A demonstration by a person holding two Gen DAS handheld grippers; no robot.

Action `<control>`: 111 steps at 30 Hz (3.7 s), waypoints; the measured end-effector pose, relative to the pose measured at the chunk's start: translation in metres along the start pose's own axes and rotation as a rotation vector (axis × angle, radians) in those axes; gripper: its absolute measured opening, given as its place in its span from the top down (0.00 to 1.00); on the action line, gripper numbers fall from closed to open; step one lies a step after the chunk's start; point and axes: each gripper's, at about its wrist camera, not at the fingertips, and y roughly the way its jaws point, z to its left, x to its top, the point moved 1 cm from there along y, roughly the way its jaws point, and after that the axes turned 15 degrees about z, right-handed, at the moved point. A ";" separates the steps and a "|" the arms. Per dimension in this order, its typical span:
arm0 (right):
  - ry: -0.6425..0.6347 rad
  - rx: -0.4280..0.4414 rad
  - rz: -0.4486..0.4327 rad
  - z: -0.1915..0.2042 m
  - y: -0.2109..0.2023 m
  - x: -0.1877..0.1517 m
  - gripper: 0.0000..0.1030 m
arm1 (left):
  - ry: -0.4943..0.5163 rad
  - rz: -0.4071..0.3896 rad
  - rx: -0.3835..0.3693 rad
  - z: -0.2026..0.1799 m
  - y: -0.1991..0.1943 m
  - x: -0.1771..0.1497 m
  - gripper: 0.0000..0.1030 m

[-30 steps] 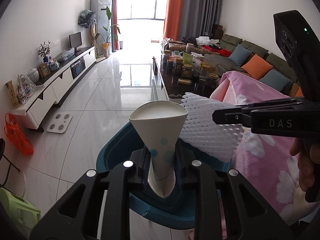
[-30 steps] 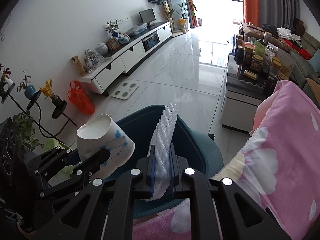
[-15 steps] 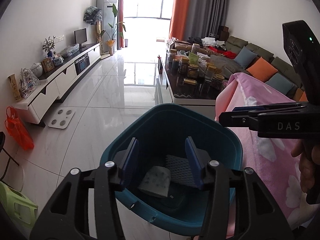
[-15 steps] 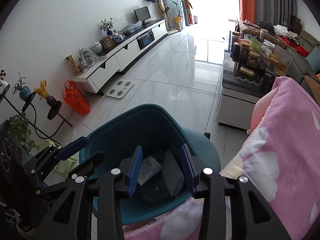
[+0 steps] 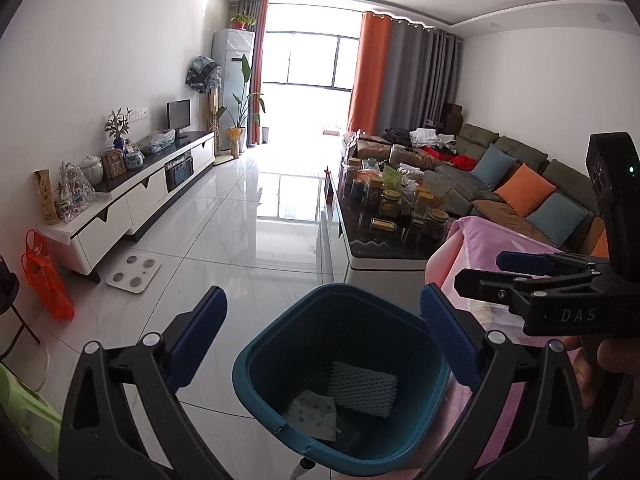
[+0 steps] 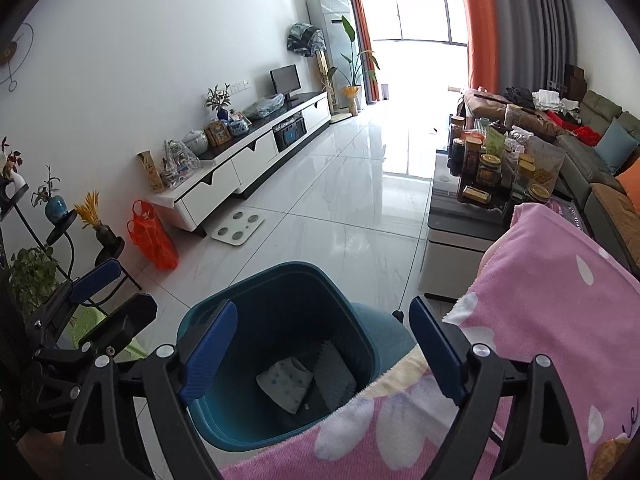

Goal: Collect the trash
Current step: 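Move both tools back over the table toward the remaining trash, then grasp the clear plastic bag with the right tool while the left tool grasps another foam net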

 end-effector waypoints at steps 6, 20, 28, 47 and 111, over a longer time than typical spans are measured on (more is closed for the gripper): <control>0.015 -0.060 -0.067 -0.014 -0.028 -0.013 0.07 | 0.019 -0.026 -0.024 -0.016 -0.021 0.004 0.05; 0.141 -0.214 -0.240 -0.062 -0.110 -0.078 0.07 | 0.136 -0.094 -0.136 -0.101 -0.066 0.009 0.05; 0.205 -0.324 -0.375 -0.071 -0.166 -0.129 0.07 | 0.222 -0.137 -0.224 -0.154 -0.092 0.000 0.05; 0.445 -0.513 -0.406 -0.106 -0.227 -0.288 0.07 | 0.443 -0.035 -0.489 -0.259 -0.102 -0.074 0.05; 0.712 -0.449 -0.339 -0.146 -0.232 -0.351 0.80 | 0.926 0.182 -0.572 -0.426 -0.015 -0.126 0.05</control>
